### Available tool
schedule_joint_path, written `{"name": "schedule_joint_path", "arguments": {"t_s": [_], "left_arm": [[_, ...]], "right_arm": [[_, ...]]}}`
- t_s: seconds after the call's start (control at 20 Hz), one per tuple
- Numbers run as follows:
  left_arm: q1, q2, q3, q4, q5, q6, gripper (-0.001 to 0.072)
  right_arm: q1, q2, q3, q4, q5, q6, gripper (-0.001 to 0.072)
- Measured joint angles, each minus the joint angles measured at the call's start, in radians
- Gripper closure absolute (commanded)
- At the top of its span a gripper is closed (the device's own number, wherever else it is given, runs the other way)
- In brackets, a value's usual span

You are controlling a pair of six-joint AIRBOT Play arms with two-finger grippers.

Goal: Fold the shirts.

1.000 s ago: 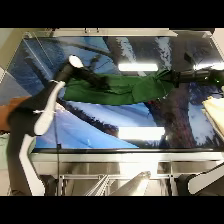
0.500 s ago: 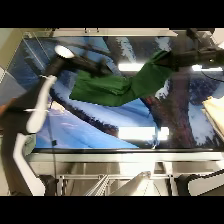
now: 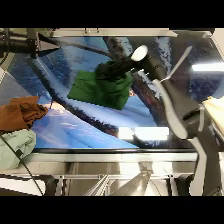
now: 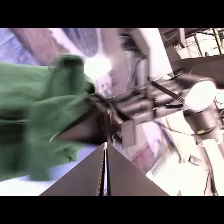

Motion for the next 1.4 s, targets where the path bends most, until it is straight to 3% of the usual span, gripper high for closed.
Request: {"name": "schedule_joint_path", "arguments": {"t_s": [0.05,0.15,0.25,0.35,0.5,0.6,0.9,1.1,1.15,1.2,1.4], "left_arm": [[0.009,0.01,-0.039,0.0,0.002,0.022,0.0691],[0.015,0.024,-0.119,-0.005,0.006,0.063,0.0691],[0.016,0.03,-0.187,-0.01,0.01,0.096,0.0691],[0.015,0.034,-0.237,-0.011,0.021,0.122,0.0691],[0.017,0.036,-0.266,-0.012,0.017,0.148,0.0691],[0.022,0.037,-0.262,-0.014,0.009,0.159,0.0691],[0.06,0.037,-0.225,-0.014,-0.031,0.166,0.0692],[0.125,0.042,-0.23,-0.011,-0.097,0.166,0.0692],[0.146,0.05,-0.245,-0.01,-0.105,0.166,0.0692],[0.171,0.061,-0.265,-0.01,-0.106,0.167,0.0691],[0.248,0.112,-0.353,-0.009,-0.064,0.176,0.0691]], "right_arm": [[0.02,-0.027,-0.011,0.148,-0.067,-0.093,0.0144],[0.042,-0.061,-0.056,0.473,-0.143,-0.322,0.0279],[0.054,-0.079,-0.094,0.706,-0.141,-0.489,0.0283],[0.058,-0.083,-0.113,0.83,-0.077,-0.569,0.0425],[0.02,-0.055,-0.127,0.904,0.046,-0.615,0.0453],[-0.034,-0.006,-0.13,0.839,0.13,-0.576,0.0468],[-0.227,0.158,-0.177,0.332,0.344,-0.291,0.0469],[-0.34,0.267,-0.37,0.097,0.469,-0.194,0.0463],[-0.363,0.295,-0.44,0.069,0.462,-0.19,0.0351],[-0.384,0.318,-0.507,0.047,0.429,-0.19,0.0149],[-0.415,0.333,-0.705,0.026,0.214,-0.156,0.0132]]}}
